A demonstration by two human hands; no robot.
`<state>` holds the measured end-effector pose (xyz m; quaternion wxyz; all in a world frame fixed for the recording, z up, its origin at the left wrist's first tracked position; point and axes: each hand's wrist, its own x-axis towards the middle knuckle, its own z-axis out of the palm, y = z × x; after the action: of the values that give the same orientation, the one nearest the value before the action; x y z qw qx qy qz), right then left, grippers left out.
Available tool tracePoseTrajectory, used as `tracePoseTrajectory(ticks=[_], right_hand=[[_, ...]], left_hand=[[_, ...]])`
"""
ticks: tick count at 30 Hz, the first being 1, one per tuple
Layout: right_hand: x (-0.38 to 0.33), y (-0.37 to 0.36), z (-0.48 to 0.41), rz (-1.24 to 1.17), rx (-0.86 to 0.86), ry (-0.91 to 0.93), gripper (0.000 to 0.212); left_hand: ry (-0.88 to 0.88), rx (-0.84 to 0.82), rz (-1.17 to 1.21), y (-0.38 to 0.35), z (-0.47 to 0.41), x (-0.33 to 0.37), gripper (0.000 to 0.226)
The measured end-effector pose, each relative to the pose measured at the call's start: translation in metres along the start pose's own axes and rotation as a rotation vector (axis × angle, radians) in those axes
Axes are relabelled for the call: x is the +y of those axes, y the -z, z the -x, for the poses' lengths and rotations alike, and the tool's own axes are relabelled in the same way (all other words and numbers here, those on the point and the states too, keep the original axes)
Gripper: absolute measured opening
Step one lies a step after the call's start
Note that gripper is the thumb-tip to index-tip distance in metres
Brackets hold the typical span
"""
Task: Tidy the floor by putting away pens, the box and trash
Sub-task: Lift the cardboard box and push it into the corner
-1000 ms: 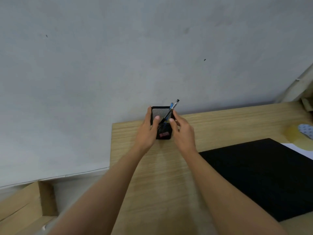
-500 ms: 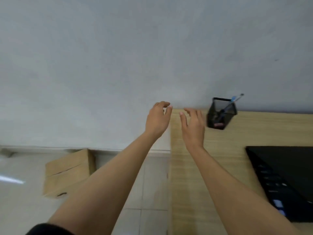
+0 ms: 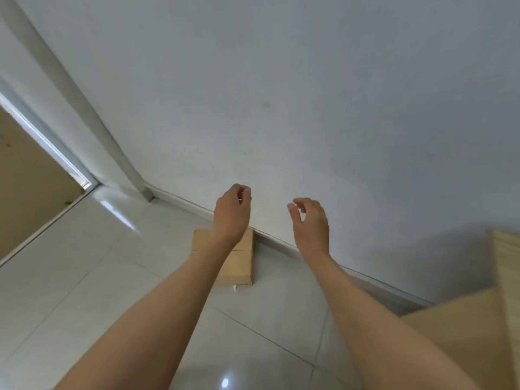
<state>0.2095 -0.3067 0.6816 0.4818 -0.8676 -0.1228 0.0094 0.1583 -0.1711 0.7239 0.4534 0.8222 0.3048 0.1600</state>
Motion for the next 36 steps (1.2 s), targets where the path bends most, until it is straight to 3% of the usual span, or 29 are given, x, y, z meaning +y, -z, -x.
tracePoseTrajectory(ticks=[5,11,17,24,31,36], right_hand=[[0.018,-0.094,-0.044,0.054,-0.169,-0.024,0.025],[0.094,-0.231,-0.098,0.085,-0.286,-0.055,0.025],[0.214,-0.385,-0.105,0.102,-0.322,-0.136,0.022],[0.339,-0.501,-0.093,0.282,-0.248,-0.125,0.032],[0.387,-0.531,-0.102,0.527,-0.07,0.096,0.036],[0.39,-0.531,-0.097,0.566,0.001,-0.111,0.058]], left_hand=[[0.131,0.043,-0.006,0.02,-0.069,-0.082,0.025],[0.237,0.118,-0.027,-0.005,-0.151,-0.227,0.021],[0.342,0.137,-0.069,-0.062,-0.2,-0.413,0.02],[0.282,0.159,-0.229,-0.127,-0.225,-0.583,0.034],[0.264,0.192,-0.311,-0.157,-0.246,-0.637,0.049],[0.244,0.215,-0.42,-0.165,-0.241,-0.648,0.058]])
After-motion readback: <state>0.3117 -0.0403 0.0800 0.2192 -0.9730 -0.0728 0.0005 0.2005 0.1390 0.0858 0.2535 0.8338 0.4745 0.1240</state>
